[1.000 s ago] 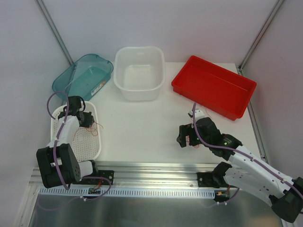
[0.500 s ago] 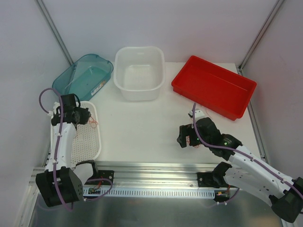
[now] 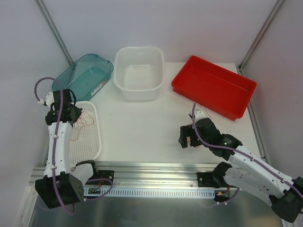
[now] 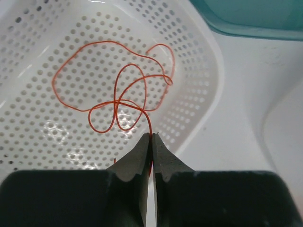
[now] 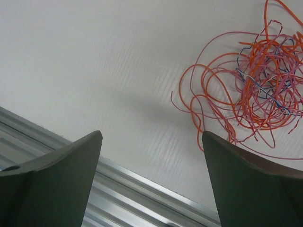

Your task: Untangle the cables

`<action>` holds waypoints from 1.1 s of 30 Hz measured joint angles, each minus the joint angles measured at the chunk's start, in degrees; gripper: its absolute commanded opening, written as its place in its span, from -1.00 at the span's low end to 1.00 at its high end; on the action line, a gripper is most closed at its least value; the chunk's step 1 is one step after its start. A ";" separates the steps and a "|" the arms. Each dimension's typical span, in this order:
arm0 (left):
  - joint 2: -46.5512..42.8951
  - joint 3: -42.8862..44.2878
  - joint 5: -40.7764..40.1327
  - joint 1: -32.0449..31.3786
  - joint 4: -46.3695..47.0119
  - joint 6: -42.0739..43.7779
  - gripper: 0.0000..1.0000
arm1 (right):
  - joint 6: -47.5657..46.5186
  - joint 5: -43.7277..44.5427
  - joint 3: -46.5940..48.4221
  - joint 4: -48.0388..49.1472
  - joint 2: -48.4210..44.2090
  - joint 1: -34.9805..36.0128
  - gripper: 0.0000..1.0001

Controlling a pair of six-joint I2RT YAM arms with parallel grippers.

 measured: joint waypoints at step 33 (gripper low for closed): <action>-11.23 -7.56 16.92 -17.62 5.33 25.22 0.98 | 15.61 15.06 3.78 -4.37 20.61 -13.94 0.24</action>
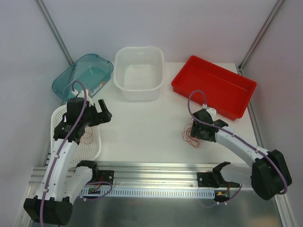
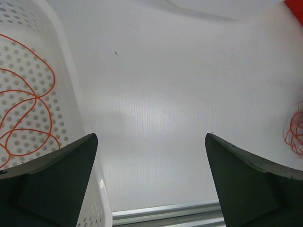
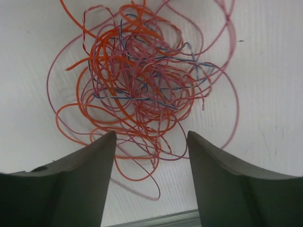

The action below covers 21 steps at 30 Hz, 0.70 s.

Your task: Untangle the cables

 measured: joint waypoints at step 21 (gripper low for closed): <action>-4.92 -9.68 15.47 -7.37 6.38 -2.78 0.98 | -3.52 -11.85 18.60 8.04 22.27 25.51 0.32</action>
